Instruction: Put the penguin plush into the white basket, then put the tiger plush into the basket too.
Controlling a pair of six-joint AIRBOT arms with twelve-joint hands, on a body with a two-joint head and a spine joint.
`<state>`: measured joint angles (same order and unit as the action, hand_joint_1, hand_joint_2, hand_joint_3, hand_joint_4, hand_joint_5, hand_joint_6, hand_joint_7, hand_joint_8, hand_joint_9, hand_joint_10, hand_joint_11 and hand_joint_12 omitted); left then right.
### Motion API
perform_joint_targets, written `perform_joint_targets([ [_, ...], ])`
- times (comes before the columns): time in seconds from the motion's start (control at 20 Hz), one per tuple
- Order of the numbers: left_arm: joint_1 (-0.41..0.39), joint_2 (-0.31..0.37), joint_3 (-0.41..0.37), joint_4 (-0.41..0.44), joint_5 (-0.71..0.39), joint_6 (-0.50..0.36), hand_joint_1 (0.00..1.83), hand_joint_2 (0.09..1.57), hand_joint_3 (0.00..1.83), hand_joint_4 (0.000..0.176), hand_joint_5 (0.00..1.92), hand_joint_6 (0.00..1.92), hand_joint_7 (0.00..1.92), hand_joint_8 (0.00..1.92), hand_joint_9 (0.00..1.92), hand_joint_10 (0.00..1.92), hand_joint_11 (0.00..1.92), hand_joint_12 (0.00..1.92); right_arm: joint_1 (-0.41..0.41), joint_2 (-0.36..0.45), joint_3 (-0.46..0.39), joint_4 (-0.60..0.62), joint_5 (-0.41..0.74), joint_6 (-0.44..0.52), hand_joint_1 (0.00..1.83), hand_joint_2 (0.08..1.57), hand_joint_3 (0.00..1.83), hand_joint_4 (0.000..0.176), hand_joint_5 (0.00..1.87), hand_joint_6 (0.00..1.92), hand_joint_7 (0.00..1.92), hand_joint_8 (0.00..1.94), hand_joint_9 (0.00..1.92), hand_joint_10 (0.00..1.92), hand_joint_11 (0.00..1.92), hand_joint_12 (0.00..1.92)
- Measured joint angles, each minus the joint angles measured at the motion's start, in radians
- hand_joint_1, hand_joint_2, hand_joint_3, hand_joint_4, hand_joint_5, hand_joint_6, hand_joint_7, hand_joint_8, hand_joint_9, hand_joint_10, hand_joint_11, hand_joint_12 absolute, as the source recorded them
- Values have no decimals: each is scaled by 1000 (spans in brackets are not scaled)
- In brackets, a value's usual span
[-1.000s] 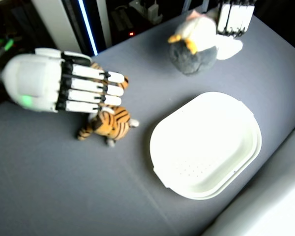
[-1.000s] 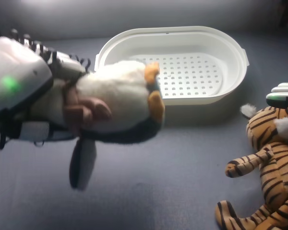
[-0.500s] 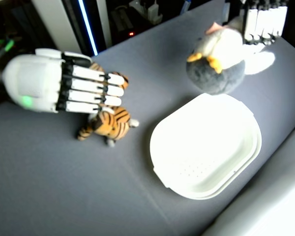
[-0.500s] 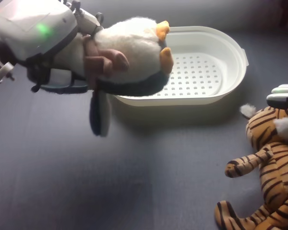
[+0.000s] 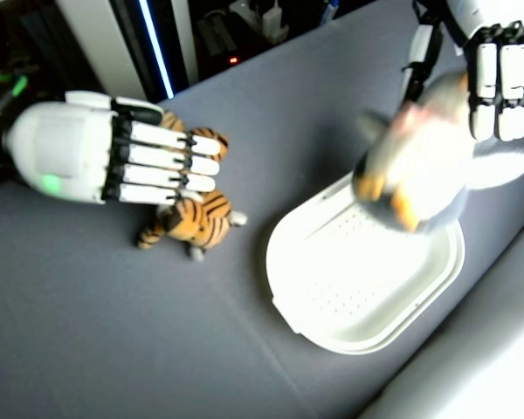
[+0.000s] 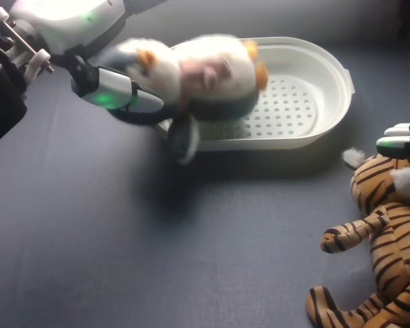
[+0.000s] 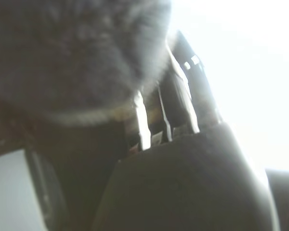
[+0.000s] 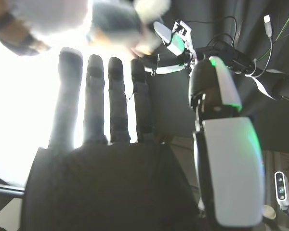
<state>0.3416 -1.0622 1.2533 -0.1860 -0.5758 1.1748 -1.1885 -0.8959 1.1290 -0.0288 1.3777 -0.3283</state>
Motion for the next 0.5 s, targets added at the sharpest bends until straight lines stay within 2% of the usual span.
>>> perform_joint_targets([
  [0.1, 12, -1, 8, -23, 8, 2, 737, 822, 0, 176, 55, 1, 72, 1, 121, 0, 0, 524, 0, 0, 0, 0, -1, 3, 633, 1203, 1, 35, 404, 2, 338, 0, 338, 1, 389, 13],
  [0.15, 18, 0, 7, -24, 7, 2, 701, 838, 3, 176, 40, 2, 66, 1, 94, 1, 0, 426, 0, 0, 0, 1, 0, 3, 620, 1203, 1, 25, 410, 4, 339, 1, 340, 2, 392, 14],
  [0.2, 27, 1, -2, -24, 3, 2, 740, 842, 2, 176, 54, 4, 85, 4, 99, 4, 0, 366, 0, 0, 0, 0, 0, 4, 651, 1205, 1, 20, 419, 6, 342, 1, 340, 1, 393, 14],
  [0.25, 49, 13, -25, -18, -18, 2, 771, 839, 0, 176, 65, 0, 94, 1, 127, 7, 0, 640, 0, -3, 0, -1, 1, 6, 687, 1197, 0, 12, 426, 5, 341, 0, 339, 1, 397, 13],
  [0.3, 70, 27, -47, -16, -36, 2, 771, 839, 0, 176, 65, 0, 94, 1, 127, 7, 0, 640, 0, -5, 0, 0, 0, 8, 687, 1197, 0, 12, 426, 5, 341, 0, 339, 1, 397, 13],
  [0.35, 88, 39, -64, -11, -55, 2, 800, 836, 0, 176, 76, 2, 100, 1, 138, 6, 0, 742, 0, -5, 0, -2, -2, 10, 668, 1184, 0, 38, 424, 3, 344, 1, 336, 0, 384, 7],
  [0.4, 143, 87, -123, 23, -115, 1, 855, 869, 6, 176, 58, 5, 77, 7, 69, 16, 0, 487, 0, -3, 0, -3, 2, 11, 701, 1172, 0, 5, 421, 0, 345, 0, 324, 0, 350, 0],
  [0.45, 158, 100, -137, 31, -131, 1, 855, 869, 6, 176, 58, 5, 77, 7, 69, 16, 0, 487, 0, -1, 0, -5, 2, 11, 701, 1172, 0, 5, 421, 0, 345, 0, 324, 0, 350, 0],
  [0.5, 191, 127, -168, 44, -180, 0, 873, 888, 5, 176, 62, 3, 85, 4, 80, 12, 0, 439, 0, 8, -4, -10, 7, 10, 682, 1172, 0, 14, 405, 0, 329, 0, 308, 0, 333, 0],
])
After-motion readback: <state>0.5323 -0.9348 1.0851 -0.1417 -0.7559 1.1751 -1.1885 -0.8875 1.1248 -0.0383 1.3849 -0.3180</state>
